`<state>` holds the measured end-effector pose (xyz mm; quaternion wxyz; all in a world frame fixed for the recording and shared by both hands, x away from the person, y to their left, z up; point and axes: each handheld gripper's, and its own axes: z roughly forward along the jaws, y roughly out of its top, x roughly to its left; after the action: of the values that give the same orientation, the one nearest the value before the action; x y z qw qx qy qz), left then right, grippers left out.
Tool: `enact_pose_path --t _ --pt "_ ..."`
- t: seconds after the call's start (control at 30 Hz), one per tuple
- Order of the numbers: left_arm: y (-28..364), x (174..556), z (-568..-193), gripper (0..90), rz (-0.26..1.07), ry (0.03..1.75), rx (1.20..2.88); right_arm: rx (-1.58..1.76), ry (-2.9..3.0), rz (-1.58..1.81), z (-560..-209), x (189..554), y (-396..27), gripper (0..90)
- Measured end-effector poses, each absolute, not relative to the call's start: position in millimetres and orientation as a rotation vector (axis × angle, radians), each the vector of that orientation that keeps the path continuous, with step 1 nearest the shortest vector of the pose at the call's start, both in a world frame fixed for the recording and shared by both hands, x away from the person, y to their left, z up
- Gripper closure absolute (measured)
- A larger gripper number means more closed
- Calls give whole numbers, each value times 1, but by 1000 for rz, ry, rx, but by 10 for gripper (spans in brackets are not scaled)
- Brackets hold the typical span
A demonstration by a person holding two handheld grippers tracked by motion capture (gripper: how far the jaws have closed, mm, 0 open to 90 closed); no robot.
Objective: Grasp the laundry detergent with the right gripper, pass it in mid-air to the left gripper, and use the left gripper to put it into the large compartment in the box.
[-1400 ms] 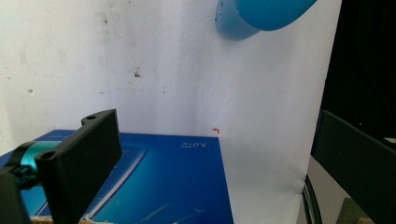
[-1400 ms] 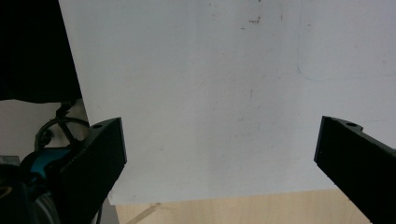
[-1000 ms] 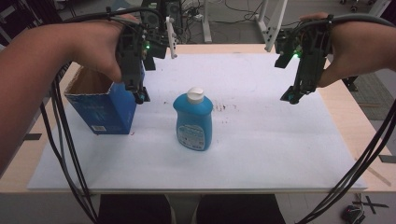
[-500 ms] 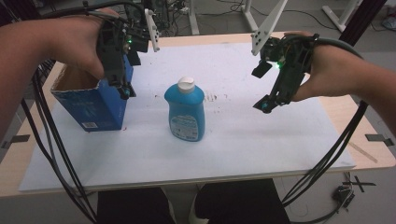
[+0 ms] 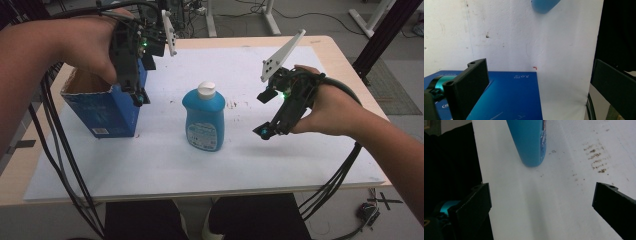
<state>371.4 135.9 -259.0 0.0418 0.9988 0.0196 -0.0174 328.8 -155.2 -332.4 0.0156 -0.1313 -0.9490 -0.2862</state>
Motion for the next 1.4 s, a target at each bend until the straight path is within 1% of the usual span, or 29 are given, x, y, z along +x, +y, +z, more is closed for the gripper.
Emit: enact_pose_path --t 0.5,0.93,1.4 --pt "135 375 -261 17 -64 54 3057 -456 -2874 -1090 -359 328 -139 14" --pt "136 374 -260 17 -66 54 3050 -451 -2816 -1183 -384 323 -117 14" --pt "137 372 -260 17 -60 49 3042 -520 -2745 -1375 -409 319 -95 14"
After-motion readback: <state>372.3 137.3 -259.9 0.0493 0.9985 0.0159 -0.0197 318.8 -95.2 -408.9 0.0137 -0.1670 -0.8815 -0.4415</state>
